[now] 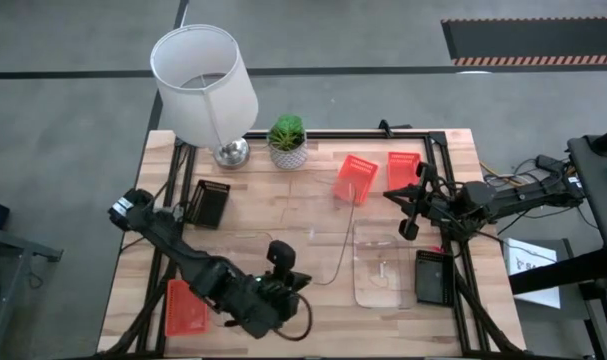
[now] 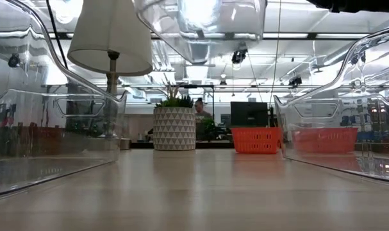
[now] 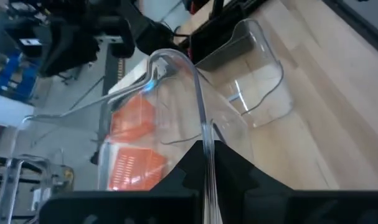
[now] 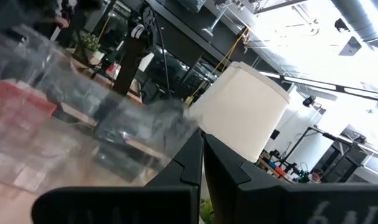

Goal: Stack baskets by color
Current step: Stack the center transparent bin on the left transparent bin

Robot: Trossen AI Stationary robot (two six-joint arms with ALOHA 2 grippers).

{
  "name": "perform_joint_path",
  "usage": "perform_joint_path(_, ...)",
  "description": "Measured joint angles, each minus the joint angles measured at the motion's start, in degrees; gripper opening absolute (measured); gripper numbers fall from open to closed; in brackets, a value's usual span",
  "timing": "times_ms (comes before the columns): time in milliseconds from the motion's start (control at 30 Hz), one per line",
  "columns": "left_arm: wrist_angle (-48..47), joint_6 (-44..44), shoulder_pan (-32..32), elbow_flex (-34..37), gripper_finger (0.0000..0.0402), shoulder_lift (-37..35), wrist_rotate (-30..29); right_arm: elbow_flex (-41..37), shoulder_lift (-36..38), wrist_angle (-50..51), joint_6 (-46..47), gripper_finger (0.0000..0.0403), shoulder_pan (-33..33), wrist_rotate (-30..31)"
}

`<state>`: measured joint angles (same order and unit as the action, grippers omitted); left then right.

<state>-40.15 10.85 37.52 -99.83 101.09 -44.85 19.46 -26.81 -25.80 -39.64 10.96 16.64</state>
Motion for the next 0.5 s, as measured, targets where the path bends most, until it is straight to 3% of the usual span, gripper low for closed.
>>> perform_joint_path(133,-0.21,-1.05,4.46,-1.00,0.0000,-0.74,-4.37,0.00,0.00,2.53,0.01,0.0009,0.00,0.73)
perform_joint_path(267,0.38,-8.37,9.20,-2.27,0.0000,-0.96,-6.82,-0.02,-0.02,3.88,0.70,0.0009,-0.02,1.51)
perform_joint_path(500,0.22,-14.64,14.65,-1.90,0.0000,0.55,-7.70,-0.02,0.00,4.24,0.70,0.0009,-0.02,1.49)
